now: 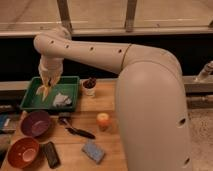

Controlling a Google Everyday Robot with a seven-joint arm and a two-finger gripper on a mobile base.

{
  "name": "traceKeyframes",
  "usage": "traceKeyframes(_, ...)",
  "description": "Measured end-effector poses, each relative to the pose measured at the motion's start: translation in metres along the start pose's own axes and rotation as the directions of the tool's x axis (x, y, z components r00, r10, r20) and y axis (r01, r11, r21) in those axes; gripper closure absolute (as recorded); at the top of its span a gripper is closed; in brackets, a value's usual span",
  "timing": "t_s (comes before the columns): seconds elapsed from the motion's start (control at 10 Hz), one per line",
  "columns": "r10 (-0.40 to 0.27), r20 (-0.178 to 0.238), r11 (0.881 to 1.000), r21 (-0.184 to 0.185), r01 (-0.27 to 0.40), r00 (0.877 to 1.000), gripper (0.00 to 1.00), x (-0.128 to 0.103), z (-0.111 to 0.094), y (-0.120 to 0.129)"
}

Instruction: Place banana in tray

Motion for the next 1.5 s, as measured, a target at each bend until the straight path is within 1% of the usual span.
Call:
traceKeyframes(0.2,-0.003,-0.002,1.0,-0.002,0.003,1.0,1.0,0.0,0.001,0.003)
traceKeyframes(0.4,-0.003,0.0,1.0,0.0,0.003,1.0,1.0,0.0,0.001,0.0)
traceKeyframes(0.5,-0.004,0.026,1.0,0.001,0.004,1.0,1.0,-0.004,-0.004,-0.003)
traceKeyframes(0.6,0.005,0.052,1.0,-0.004,-0.004,0.999,1.0,-0.011,-0.008,-0.009)
traceKeyframes(0.8,0.005,0.1,1.0,-0.017,-0.004,0.995,1.0,-0.035,-0.011,-0.033)
traceKeyframes(0.9,0.001,0.112,1.0,-0.02,0.001,0.994,1.0,-0.046,-0.01,-0.038)
traceKeyframes(1.1,0.0,0.124,1.0,-0.029,0.003,0.992,1.0,-0.06,-0.005,-0.042)
traceKeyframes(1.2,0.006,0.131,1.0,-0.027,-0.003,0.991,1.0,-0.068,-0.001,-0.051)
traceKeyframes(1.3,0.015,0.143,0.999,-0.032,-0.011,0.99,1.0,-0.08,0.003,-0.06)
traceKeyframes(1.4,0.021,0.156,0.999,-0.043,-0.014,0.988,1.0,-0.088,0.004,-0.066)
traceKeyframes(1.5,0.028,0.175,0.999,-0.05,-0.019,0.984,1.0,-0.099,0.003,-0.077)
